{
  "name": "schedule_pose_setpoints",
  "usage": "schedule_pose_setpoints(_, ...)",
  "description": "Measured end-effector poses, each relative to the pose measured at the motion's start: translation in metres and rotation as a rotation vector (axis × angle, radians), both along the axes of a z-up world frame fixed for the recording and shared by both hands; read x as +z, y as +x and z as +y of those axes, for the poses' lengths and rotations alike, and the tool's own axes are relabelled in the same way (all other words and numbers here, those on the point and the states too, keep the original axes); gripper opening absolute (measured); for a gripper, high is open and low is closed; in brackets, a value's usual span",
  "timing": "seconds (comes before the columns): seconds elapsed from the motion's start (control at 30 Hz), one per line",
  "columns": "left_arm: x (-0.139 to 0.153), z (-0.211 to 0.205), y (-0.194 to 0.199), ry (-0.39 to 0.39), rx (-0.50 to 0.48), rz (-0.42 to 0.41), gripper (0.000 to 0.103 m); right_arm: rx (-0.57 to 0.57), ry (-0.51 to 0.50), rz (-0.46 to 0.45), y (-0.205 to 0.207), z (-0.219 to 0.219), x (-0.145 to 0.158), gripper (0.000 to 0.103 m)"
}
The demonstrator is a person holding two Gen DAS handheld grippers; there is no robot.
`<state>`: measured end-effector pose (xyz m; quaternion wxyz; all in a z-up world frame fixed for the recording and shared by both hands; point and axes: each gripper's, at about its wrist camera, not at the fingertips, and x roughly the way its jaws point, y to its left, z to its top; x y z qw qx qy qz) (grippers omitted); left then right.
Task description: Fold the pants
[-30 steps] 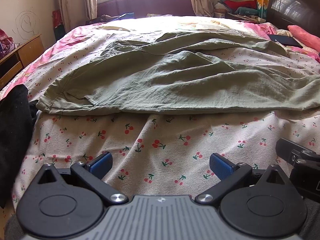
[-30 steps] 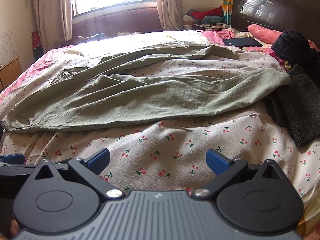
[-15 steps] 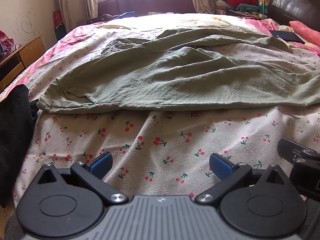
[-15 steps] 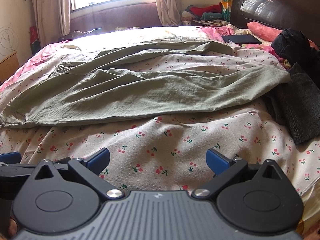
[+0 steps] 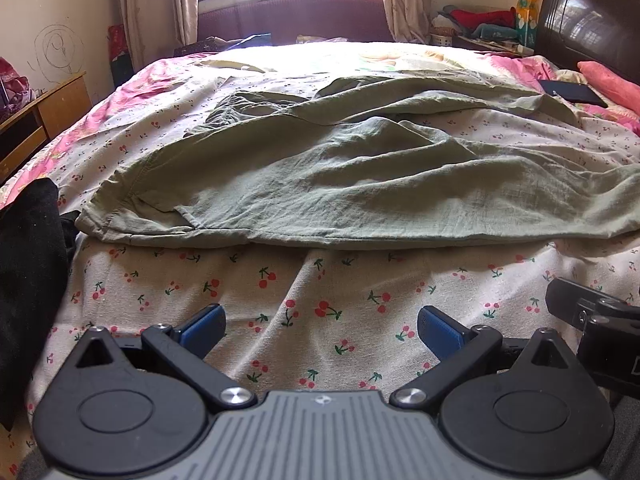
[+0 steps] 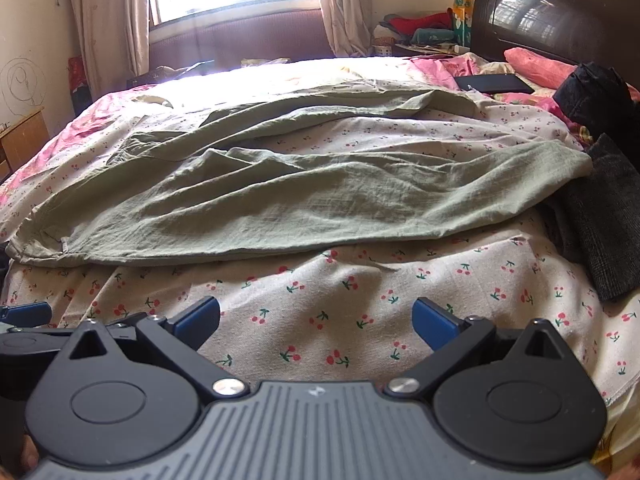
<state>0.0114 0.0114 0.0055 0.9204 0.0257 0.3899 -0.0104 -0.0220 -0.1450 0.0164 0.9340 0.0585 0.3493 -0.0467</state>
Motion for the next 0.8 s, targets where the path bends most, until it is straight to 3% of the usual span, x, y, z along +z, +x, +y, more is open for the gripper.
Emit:
schedule_pose_setpoints(0.17,0.012,0.027,0.018,-0.001,0.014,-0.032,0.103,0.075,-0.01,-0.018,0.028,0.016,0.008,0.101)
schedule_pose_setpoints(0.33,0.023,0.066,0.04,0.131,0.008,-0.104,0.103,0.193,-0.015,-0.042,0.056,0.042,0.01,0.094)
schedule_pose_setpoints(0.4,0.022,0.089,0.05,0.161,0.029,-0.11,0.103,0.265,-0.027,-0.039,0.069,0.058,0.008,0.089)
schedule_pose_setpoints(0.53,0.009,0.135,0.07,0.212,0.07,-0.107,0.103,0.408,-0.023,-0.027,0.093,0.09,-0.001,0.089)
schedule_pose_setpoints(0.7,-0.008,0.171,0.094,0.278,0.042,-0.094,0.103,0.607,-0.09,-0.026,0.117,0.139,-0.018,0.088)
schedule_pose_setpoints(0.73,-0.011,0.176,0.099,0.284,0.038,-0.08,0.101,0.633,-0.105,-0.028,0.119,0.146,-0.02,0.088)
schedule_pose_setpoints(0.8,-0.019,0.184,0.109,0.245,0.01,-0.047,0.078,0.684,-0.145,-0.03,0.126,0.164,-0.028,0.088)
